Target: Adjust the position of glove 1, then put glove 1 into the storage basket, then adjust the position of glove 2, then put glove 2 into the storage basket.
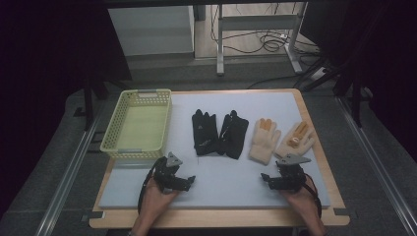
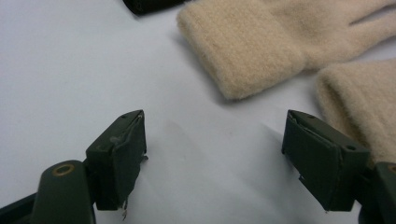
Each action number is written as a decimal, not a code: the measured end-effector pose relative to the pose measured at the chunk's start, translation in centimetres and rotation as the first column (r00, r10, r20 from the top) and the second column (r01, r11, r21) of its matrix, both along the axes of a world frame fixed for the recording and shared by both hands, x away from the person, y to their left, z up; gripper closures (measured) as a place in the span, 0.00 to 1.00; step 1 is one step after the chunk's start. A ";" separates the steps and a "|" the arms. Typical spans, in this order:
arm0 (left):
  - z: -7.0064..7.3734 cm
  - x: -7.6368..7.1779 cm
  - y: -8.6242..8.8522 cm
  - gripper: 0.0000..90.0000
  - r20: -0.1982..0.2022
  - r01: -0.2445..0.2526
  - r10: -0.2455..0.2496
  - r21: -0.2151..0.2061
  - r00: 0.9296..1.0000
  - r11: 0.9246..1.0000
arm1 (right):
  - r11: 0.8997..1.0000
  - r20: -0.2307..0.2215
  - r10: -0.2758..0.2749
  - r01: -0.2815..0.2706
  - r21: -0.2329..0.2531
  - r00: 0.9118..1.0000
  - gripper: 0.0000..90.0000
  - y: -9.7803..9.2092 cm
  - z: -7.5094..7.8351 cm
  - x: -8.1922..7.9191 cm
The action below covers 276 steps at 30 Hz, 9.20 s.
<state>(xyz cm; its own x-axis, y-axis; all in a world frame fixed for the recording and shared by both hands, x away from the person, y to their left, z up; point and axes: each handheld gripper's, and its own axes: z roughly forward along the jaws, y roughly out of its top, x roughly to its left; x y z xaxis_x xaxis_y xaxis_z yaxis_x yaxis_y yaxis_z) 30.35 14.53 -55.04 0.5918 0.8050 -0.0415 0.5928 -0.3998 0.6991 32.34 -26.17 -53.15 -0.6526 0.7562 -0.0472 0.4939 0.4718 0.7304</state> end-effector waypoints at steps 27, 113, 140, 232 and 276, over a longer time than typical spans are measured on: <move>0.0 0.0 0.0 0.04 0.000 0.000 0.000 -0.001 1.000 1.000 | 0.999 -0.011 0.006 -0.006 0.050 1.000 0.24 0.2 0.9 0.1; 0.0 0.0 0.0 0.04 0.002 -0.001 0.001 -0.004 1.000 1.000 | 0.975 -0.064 0.208 -0.202 0.089 0.976 0.90 9.7 8.6 3.9; 0.0 0.0 0.0 0.04 0.001 -0.004 0.004 -0.006 1.000 1.000 | 0.974 -0.063 0.216 -0.211 0.078 0.974 0.53 8.8 4.2 1.8; 0.0 0.0 0.0 0.04 -0.002 -0.001 0.001 -0.005 1.000 1.000 | 0.978 -0.119 0.200 -0.191 0.080 0.973 0.98 18.7 4.7 15.7; 0.0 0.0 0.0 0.04 -0.002 -0.002 0.002 -0.006 1.000 1.000 | 0.937 -0.143 0.268 -0.223 0.270 0.953 0.98 11.3 9.7 0.9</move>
<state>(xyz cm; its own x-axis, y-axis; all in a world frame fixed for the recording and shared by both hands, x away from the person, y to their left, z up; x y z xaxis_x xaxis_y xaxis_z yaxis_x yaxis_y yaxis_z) 30.35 14.53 -55.05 0.5898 0.8061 -0.0475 0.5950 -0.3940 0.7005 33.28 -14.86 -43.41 -0.7998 0.5442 0.2532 0.5166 0.4094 0.7520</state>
